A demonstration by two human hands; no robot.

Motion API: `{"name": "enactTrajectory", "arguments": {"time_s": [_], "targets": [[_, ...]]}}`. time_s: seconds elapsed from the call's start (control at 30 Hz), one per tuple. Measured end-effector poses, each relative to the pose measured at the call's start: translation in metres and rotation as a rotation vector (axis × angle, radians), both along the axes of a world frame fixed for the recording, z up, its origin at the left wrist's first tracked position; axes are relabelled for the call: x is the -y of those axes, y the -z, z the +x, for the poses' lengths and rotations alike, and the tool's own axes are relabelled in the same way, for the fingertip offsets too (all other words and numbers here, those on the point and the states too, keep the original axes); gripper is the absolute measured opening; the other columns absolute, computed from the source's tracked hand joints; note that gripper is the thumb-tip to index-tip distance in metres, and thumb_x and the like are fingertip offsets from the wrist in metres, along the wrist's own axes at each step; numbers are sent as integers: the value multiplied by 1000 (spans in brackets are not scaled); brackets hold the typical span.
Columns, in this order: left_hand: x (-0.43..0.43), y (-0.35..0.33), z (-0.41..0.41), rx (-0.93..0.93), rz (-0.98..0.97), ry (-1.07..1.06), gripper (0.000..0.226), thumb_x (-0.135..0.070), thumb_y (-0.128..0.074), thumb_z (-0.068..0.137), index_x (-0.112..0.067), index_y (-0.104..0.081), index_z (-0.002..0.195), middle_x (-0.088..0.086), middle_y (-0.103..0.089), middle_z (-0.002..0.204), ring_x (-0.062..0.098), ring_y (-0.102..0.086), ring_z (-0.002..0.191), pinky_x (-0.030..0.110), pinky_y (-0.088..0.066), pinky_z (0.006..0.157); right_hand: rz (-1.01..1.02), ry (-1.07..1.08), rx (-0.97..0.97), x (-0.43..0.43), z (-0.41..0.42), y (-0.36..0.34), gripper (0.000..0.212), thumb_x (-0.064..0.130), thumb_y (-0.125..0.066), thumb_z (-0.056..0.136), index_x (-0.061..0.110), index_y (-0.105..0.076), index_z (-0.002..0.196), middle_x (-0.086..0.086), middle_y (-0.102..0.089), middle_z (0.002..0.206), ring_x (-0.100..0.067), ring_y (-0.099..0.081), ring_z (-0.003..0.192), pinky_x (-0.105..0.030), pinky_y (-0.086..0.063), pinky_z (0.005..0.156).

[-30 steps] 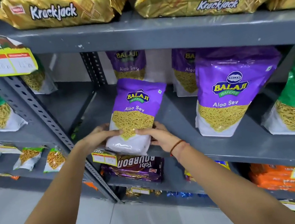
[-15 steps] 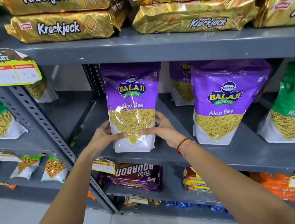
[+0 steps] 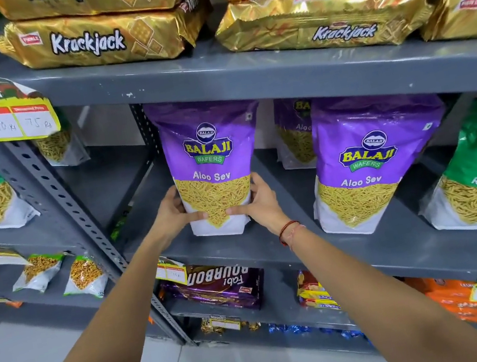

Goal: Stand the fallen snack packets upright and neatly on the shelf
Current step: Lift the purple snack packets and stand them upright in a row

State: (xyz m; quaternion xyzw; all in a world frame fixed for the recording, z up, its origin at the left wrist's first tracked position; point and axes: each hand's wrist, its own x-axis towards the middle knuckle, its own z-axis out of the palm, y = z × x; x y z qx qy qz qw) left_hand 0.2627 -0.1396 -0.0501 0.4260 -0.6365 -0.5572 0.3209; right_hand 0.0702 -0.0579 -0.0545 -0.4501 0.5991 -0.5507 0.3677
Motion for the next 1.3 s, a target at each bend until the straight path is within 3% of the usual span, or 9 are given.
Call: {"name": "enactTrajectory", "arguments": {"time_s": [0.13, 0.27, 0.4, 0.53, 0.7, 0.9, 1.1, 1.3], "targets": [[7, 13, 1, 1, -21, -21, 72, 12, -78, 61, -7, -43, 122, 13, -62, 116, 25, -62, 104, 25, -54, 78, -14, 53, -57, 7, 11, 14, 72, 7, -89, 55, 11, -49, 115, -10, -66, 114, -20, -61, 109, -32, -51, 92], [14, 21, 6, 25, -29, -17, 74, 5, -81, 61, -9, -44, 123, 11, -63, 117, 22, -63, 105, 31, -55, 84, -12, 60, -109, 8, 14, 27, 68, 17, -87, 61, 18, -48, 117, -3, -65, 115, -15, -60, 109, -29, -51, 90], [15, 37, 17, 215, -38, 47, 71, -5, -84, 61, -10, -47, 122, 7, -64, 117, 23, -60, 111, 30, -48, 89, 92, 53, -101, -2, 19, 51, 65, 25, -87, 61, 19, -48, 113, 4, -63, 109, -15, -61, 106, -31, -53, 88], [18, 49, 23, 420, -142, 56, 70, -16, -84, 63, -13, -51, 125, 5, -61, 126, 21, -53, 117, 31, -40, 95, 113, 89, -111, -1, 33, 60, 62, 27, -86, 63, 17, -47, 111, 8, -62, 104, -11, -59, 98, -11, -48, 73], [31, 48, 34, 454, -144, 81, 68, -15, -81, 67, -11, -51, 128, 10, -58, 132, 27, -50, 122, 44, -40, 104, 121, 116, -143, 8, 50, 64, 62, 29, -85, 65, 14, -47, 112, -4, -66, 111, -17, -61, 100, -33, -54, 82], [42, 47, 46, 487, -139, 105, 69, -19, -81, 68, -18, -50, 129, 7, -57, 133, 24, -50, 121, 38, -40, 101, 133, 100, -225, 14, 59, 66, 61, 21, -82, 67, 11, -44, 113, -11, -61, 116, -25, -58, 105, -42, -52, 87], [42, 47, 51, 499, -120, 89, 73, -20, -81, 69, -17, -46, 133, 9, -56, 135, 26, -51, 123, 48, -40, 105, 148, 105, -235, 18, 68, 67, 62, 23, -81, 70, 10, -43, 117, -14, -57, 118, -27, -55, 107, -44, -50, 90], [40, 48, 55, 522, -121, 47, 75, -22, -81, 69, -14, -45, 134, 10, -55, 136, 27, -50, 125, 50, -40, 106, 199, 96, -350, 20, 68, 73, 62, 33, -79, 70, 15, -42, 116, -11, -50, 110, -26, -55, 93, -37, -50, 81]]}}
